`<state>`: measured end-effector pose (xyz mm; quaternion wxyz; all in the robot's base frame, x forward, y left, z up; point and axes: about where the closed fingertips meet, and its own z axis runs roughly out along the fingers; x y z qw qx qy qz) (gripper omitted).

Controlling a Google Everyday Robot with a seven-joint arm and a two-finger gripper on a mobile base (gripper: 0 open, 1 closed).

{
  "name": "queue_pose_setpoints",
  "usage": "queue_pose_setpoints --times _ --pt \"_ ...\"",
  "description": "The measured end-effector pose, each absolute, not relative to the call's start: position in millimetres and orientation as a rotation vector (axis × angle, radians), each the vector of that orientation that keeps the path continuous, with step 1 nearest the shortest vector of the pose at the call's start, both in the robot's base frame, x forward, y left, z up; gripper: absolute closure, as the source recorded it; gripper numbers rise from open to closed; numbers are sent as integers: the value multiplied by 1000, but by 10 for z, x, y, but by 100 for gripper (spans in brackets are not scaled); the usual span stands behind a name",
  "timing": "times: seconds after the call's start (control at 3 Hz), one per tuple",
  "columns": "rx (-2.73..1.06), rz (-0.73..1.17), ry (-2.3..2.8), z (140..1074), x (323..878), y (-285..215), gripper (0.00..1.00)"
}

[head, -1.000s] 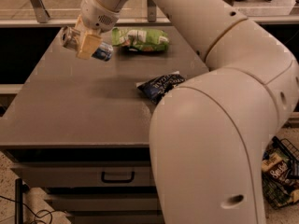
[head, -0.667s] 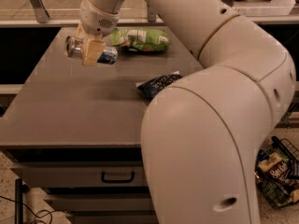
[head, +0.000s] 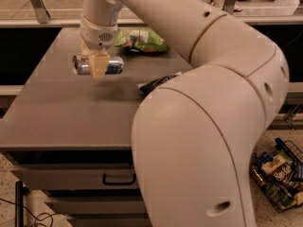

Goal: Knock redbull can over

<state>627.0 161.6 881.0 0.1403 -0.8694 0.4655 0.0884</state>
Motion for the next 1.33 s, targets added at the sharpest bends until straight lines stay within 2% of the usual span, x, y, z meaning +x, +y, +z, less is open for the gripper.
queue_pose_setpoints --times 1.33 --pt "-2704 165 1368 8375 6219 1648 100"
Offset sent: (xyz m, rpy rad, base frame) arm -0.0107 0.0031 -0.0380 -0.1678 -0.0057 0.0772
